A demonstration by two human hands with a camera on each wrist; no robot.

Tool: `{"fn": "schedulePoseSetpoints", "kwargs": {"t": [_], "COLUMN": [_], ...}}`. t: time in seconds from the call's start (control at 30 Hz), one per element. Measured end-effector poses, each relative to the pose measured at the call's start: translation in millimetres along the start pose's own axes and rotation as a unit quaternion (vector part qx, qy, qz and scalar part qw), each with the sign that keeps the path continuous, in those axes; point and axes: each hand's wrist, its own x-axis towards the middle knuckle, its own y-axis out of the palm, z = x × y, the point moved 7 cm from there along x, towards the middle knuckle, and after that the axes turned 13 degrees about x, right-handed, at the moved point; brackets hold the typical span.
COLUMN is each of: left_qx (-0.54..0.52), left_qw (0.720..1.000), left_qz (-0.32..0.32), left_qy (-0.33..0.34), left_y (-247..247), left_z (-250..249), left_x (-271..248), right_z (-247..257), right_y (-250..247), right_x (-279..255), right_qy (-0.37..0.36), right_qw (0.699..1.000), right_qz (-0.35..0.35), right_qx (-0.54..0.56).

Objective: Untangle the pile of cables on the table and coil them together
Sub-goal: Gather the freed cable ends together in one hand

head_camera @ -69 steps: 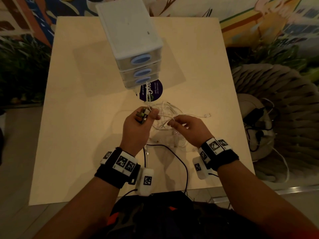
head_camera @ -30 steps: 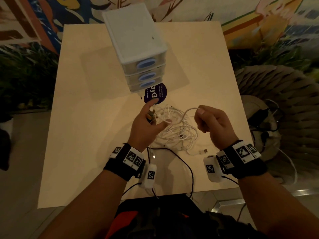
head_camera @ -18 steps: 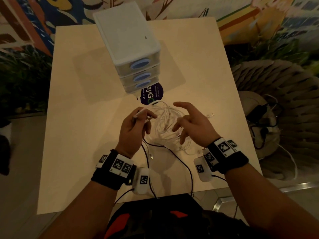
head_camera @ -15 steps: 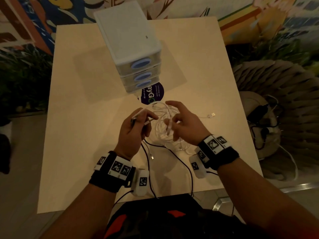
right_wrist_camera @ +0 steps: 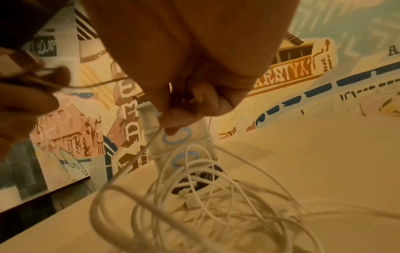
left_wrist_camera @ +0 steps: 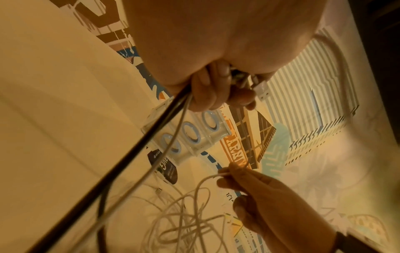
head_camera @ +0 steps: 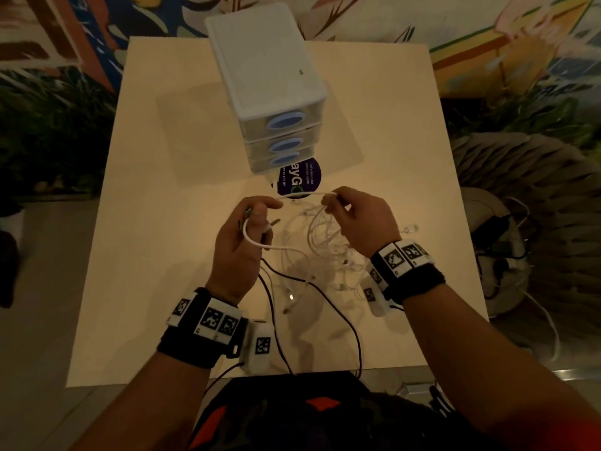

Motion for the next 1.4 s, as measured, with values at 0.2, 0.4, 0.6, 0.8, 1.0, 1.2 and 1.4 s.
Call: {"fn": "schedulePoseSetpoints", "kwargs": {"t": [0.2,0.4,0.6,0.8,1.0,1.2,1.4], "left_qx": [0.080,0.255,0.297,0.203,0.135,0.103,0.103], "left_qw": [0.997,0.959,0.935,0.969,0.987,0.993,0.993], "left_qz": [0.001,0.122,0.192,0.137,0.090,0.054,0.042], "left_qy": [-0.014,0.018,0.021,0.000,-0.005,-0.028,-0.028], "left_y": [3,24,44,35,28,23,20], "left_z": [11,16,11,13,6,7,6], "left_x": [1,4,3,7,8,6,5], "right_z": [20,33,34,-11,-20,-33,-35], "right_y": [-8,-5,-4,-7,-1,-9,-29], "right_x": [-4,-9,-15,-30,-51,-52,-48], "right_qy": [0.001,0.008,-0.008,0.073,-0.018,-0.070,-0.065], "right_qw": [0.987,0.950,0.945,0.938,0.985,0.996,0.998], "right_qz": [-0.006,0.031,0.075,0.102,0.153,0.049,-0.021], "right_qx": [0.160,0.310,0.319,0.324,0.078,-0.005,-0.012]}}
